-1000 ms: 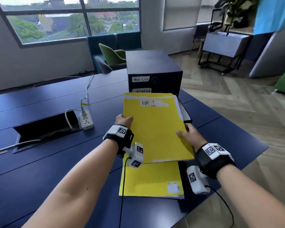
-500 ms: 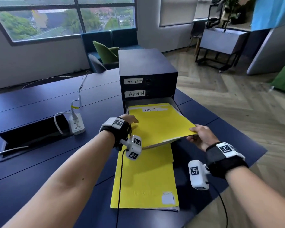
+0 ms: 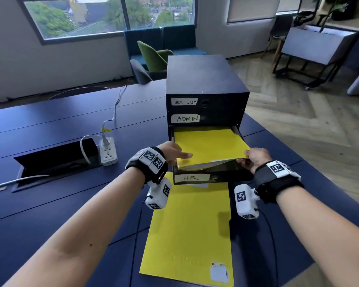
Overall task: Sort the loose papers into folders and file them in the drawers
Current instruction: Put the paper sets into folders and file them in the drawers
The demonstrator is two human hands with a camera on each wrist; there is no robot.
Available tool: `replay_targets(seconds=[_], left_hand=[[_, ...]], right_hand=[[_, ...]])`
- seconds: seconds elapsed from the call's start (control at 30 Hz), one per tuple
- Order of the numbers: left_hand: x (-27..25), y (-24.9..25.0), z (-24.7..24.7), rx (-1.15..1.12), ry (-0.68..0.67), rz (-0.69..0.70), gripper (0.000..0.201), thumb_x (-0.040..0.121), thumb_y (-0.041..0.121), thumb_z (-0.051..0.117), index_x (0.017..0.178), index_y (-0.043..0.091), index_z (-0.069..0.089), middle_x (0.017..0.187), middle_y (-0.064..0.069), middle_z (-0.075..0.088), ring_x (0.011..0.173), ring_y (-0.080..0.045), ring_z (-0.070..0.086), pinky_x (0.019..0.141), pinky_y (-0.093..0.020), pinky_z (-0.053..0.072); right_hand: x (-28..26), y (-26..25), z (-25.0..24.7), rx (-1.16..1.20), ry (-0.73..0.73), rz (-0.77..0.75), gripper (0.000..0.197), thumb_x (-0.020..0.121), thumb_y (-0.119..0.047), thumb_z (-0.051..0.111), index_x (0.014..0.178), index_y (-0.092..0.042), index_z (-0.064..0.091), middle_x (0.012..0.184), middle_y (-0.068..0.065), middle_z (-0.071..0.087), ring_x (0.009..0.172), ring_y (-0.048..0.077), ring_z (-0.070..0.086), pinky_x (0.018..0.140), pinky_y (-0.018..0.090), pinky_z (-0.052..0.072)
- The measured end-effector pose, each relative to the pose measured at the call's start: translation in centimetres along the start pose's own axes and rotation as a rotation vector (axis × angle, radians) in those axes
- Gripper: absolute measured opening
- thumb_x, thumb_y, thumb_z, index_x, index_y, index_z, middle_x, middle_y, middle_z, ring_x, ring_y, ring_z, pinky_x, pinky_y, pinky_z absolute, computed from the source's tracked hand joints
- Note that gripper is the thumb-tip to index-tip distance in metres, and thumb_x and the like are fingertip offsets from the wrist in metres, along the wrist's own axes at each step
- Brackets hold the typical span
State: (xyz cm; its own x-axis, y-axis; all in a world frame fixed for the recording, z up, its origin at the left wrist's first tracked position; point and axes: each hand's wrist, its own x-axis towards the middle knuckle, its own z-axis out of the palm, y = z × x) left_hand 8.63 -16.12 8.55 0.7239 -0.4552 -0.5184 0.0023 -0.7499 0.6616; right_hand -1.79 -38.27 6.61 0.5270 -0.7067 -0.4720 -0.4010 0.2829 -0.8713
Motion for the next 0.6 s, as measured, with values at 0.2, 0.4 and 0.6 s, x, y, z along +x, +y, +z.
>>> replay_targets(seconds=[0.2, 0.4, 0.6], left_hand=[[1.2, -0.1, 0.7, 0.485, 0.136, 0.108, 0.066, 0.077, 0.037, 0.072, 0.135, 0.015, 0.048, 0.132, -0.011, 0.043, 0.122, -0.025, 0.041, 0.102, -0.035, 0.037], [1.8, 0.4, 2.3, 0.756, 0.103, 0.188, 0.052, 0.08, 0.033, 0.07, 0.125, 0.01, 0.057, 0.126, -0.009, 0.043, 0.112, -0.027, 0.051, 0.092, -0.035, 0.047], [1.8, -0.6, 3.4, 0.865, 0.014, 0.203, 0.057, 0.086, 0.065, 0.041, 0.12, 0.023, 0.06, 0.121, -0.001, 0.057, 0.114, -0.024, 0.049, 0.1, -0.04, 0.03]], right_hand=[[1.5, 0.0, 1.2, -0.224, -0.002, 0.014, 0.026, 0.096, 0.003, 0.03, 0.12, 0.001, 0.04, 0.041, 0.017, 0.051, 0.022, 0.016, 0.048, 0.028, 0.017, 0.035], [1.7, 0.5, 0.9, -0.76, 0.038, -0.183, 0.035, 0.088, 0.003, 0.048, 0.057, -0.006, 0.036, 0.058, 0.009, 0.032, 0.054, 0.027, 0.038, 0.05, 0.031, 0.029], [0.8, 1.3, 1.4, -0.975, 0.047, -0.252, 0.015, 0.089, -0.001, 0.055, 0.074, 0.002, 0.051, 0.105, 0.026, 0.057, 0.088, 0.035, 0.057, 0.07, 0.035, 0.043]])
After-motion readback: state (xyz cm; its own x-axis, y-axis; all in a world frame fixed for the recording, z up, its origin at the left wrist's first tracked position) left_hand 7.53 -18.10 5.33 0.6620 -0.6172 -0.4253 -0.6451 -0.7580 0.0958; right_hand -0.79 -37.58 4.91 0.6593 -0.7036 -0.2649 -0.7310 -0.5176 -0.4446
